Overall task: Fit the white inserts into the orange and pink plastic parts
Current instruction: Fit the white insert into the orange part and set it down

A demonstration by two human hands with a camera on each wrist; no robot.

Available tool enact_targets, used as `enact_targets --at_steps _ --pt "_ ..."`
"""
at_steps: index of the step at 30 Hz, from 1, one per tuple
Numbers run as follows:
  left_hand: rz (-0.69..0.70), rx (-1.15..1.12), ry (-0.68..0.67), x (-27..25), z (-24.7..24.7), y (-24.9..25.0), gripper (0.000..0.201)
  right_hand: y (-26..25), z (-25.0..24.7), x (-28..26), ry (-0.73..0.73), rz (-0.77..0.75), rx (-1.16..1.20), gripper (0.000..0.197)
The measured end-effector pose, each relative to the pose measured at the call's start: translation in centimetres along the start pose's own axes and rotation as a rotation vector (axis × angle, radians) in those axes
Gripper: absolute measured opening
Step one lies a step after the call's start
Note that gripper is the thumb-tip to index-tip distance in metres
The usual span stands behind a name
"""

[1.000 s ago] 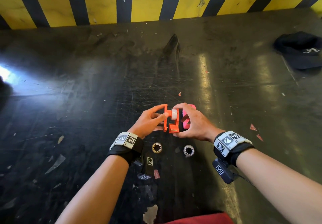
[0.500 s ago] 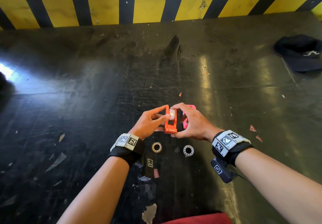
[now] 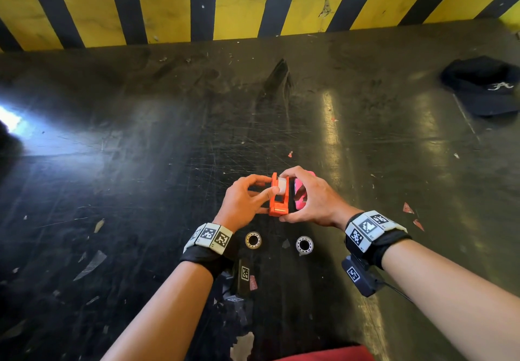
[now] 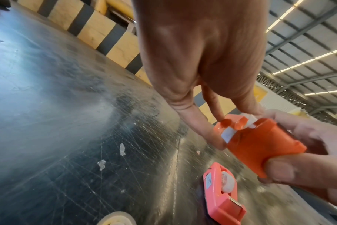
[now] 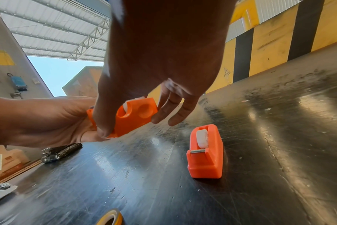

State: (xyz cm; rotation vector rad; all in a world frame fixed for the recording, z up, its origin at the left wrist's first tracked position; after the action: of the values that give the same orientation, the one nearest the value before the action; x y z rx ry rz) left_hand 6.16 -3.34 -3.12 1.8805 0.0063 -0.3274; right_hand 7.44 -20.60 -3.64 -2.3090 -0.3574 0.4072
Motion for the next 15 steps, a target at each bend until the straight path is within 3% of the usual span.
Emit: enact_targets --at_steps 3,9,15 --pt "0.039 0.090 -0.014 -0.1 0.3 0.7 0.042 0.2 -0.1 0.2 -0.004 0.016 -0.020 0.086" --pt "0.161 0.217 0.004 -0.4 0.3 2.6 0.021 0.2 0.1 0.4 -0.008 0.034 -0.034 0.092" --pt "0.210 0.330 -0.031 -0.2 1.0 3.2 0.017 0.5 0.0 -0.2 -0.013 0.050 -0.024 0.094"
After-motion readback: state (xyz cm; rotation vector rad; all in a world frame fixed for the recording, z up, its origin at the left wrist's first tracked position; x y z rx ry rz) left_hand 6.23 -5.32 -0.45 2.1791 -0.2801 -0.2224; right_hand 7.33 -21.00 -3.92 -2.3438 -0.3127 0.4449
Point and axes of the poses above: each hand's wrist, its own x-axis towards the middle knuckle, its own z-axis out of the palm, y = z × x, the point moved 8 cm from there along x, towards the middle knuckle, and after that the axes turned 6 degrees about z, right-handed, at the moved point
